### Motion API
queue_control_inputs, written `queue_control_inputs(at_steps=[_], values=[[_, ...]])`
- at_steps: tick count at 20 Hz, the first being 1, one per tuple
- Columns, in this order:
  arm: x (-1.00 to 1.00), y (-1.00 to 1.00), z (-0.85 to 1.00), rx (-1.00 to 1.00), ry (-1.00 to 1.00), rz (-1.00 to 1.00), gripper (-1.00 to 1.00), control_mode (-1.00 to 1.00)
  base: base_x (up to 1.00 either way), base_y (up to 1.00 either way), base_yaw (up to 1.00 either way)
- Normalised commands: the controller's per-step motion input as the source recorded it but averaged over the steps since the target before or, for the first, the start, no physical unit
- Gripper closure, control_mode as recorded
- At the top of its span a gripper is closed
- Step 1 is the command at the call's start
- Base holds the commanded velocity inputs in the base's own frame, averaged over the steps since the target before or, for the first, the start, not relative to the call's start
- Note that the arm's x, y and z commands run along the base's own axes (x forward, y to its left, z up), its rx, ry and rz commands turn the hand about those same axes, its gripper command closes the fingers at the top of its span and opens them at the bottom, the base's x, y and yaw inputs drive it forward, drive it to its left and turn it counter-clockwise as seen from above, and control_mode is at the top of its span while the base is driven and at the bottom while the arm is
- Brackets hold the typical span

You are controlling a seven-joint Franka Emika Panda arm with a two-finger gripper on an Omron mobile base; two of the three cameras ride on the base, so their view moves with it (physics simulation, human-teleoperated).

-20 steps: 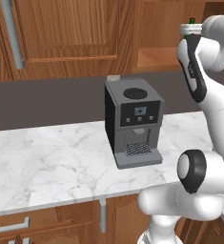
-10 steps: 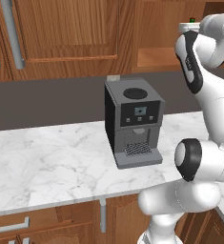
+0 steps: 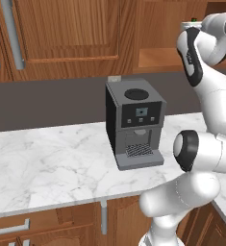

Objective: Get the candle and the beer from the cabinet and move them to the dining counter.

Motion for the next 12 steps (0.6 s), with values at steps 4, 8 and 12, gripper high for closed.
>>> queue_control_inputs(at_steps=[4, 8, 12], values=[[0.28, 0.00, 0.00, 0.00, 0.00, 0.00, -1.00, -1.00, 0.00, 0.00, 0.00], [0.28, 0.00, 0.00, 0.00, 0.00, 0.00, -1.00, -1.00, 0.00, 0.00, 0.00], [0.15, 0.00, 0.00, 0.00, 0.00, 0.00, -1.00, -1.00, 0.00, 0.00, 0.00]])
